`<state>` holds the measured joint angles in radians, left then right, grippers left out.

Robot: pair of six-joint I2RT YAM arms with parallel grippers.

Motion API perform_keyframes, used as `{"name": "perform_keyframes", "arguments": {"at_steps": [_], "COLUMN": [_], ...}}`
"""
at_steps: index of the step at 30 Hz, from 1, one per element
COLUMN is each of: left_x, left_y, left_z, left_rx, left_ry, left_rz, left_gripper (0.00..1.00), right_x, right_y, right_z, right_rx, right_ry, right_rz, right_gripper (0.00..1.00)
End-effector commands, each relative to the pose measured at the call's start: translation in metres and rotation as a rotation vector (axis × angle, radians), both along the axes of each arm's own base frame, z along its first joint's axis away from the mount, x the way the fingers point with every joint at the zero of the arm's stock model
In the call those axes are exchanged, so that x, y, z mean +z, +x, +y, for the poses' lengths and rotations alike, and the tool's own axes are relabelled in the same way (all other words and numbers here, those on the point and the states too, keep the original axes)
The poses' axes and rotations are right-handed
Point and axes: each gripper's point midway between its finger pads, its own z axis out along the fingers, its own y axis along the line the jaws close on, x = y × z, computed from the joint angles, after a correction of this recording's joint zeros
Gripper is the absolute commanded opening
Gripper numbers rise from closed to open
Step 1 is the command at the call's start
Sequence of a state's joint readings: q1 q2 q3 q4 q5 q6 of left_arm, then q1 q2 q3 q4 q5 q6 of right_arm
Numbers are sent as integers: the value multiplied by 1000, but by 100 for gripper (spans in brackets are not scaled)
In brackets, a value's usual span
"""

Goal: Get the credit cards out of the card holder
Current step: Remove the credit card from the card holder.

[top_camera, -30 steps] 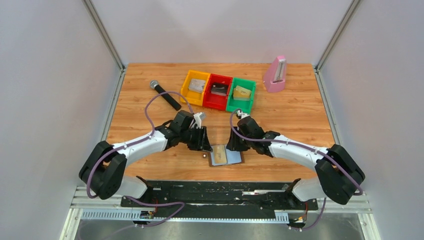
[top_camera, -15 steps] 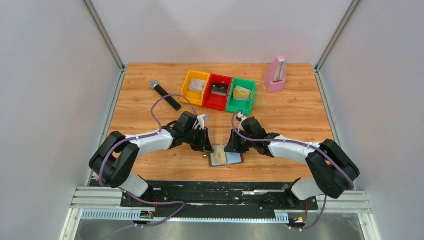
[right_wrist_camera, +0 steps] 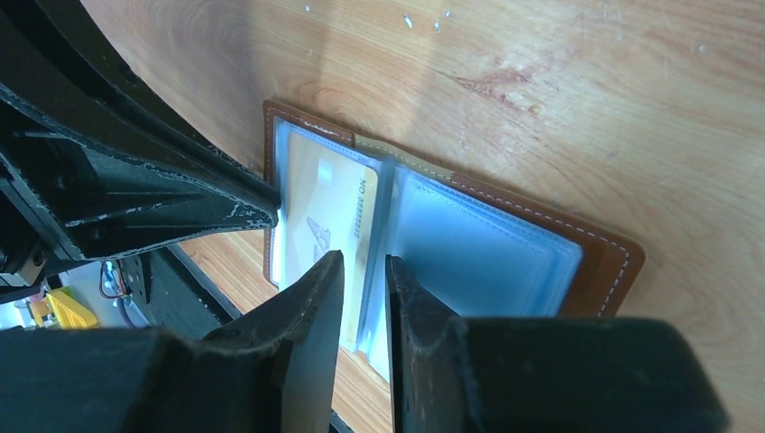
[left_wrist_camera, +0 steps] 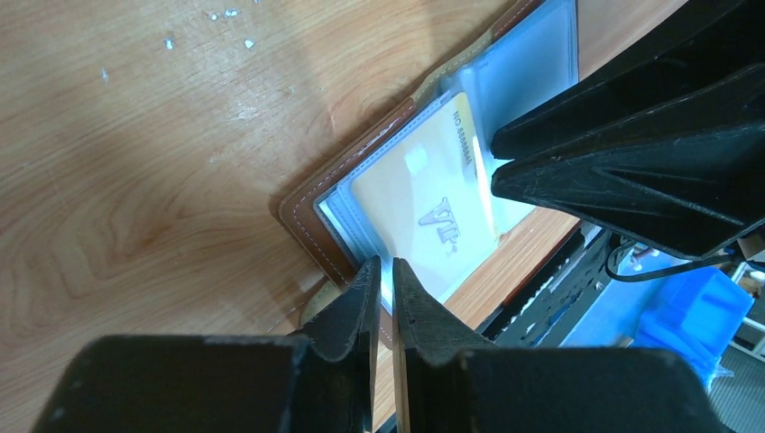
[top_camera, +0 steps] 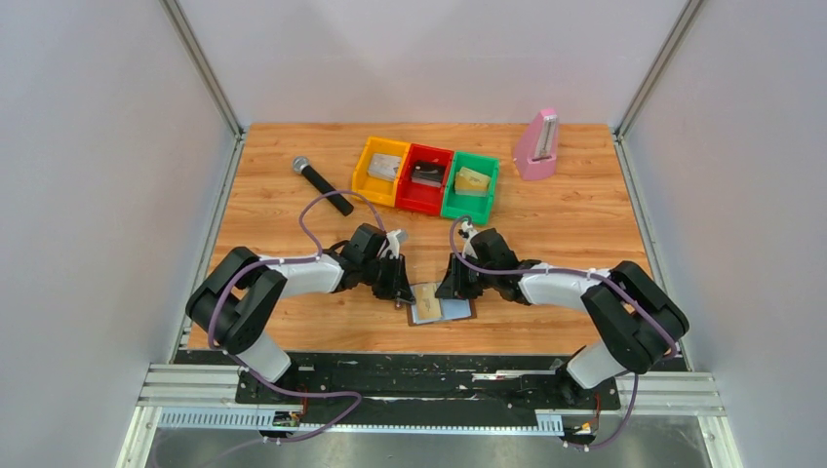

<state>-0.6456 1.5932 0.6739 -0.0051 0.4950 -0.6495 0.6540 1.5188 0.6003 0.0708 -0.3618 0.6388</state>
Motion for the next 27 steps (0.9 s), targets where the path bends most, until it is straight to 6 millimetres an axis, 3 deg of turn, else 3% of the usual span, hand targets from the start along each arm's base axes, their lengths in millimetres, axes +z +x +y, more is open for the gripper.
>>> {"name": "perform_keyframes", "arguments": {"at_steps": [1,12,18,27], "left_x": [-8,-11,-19,-27], "left_y": [2,0,1,-2], "left_z": [1,6,9,11], "left_rx": [-11,-9,-5,-10], "left_ry": [11,30,63,81], "left_rz": [-32,-29,-27,-5], "left_gripper": [16,16,16,16], "right_x": [1,-7,-6,0], "right_y": [2,-2,-1,0], "right_z": [5,9,5,-8], "right_rx": [16,48,37,14], "right_ry": [44,66,80,110], "right_rz": [-10,28,35,37], "right_gripper": [24,20,0,0]}}
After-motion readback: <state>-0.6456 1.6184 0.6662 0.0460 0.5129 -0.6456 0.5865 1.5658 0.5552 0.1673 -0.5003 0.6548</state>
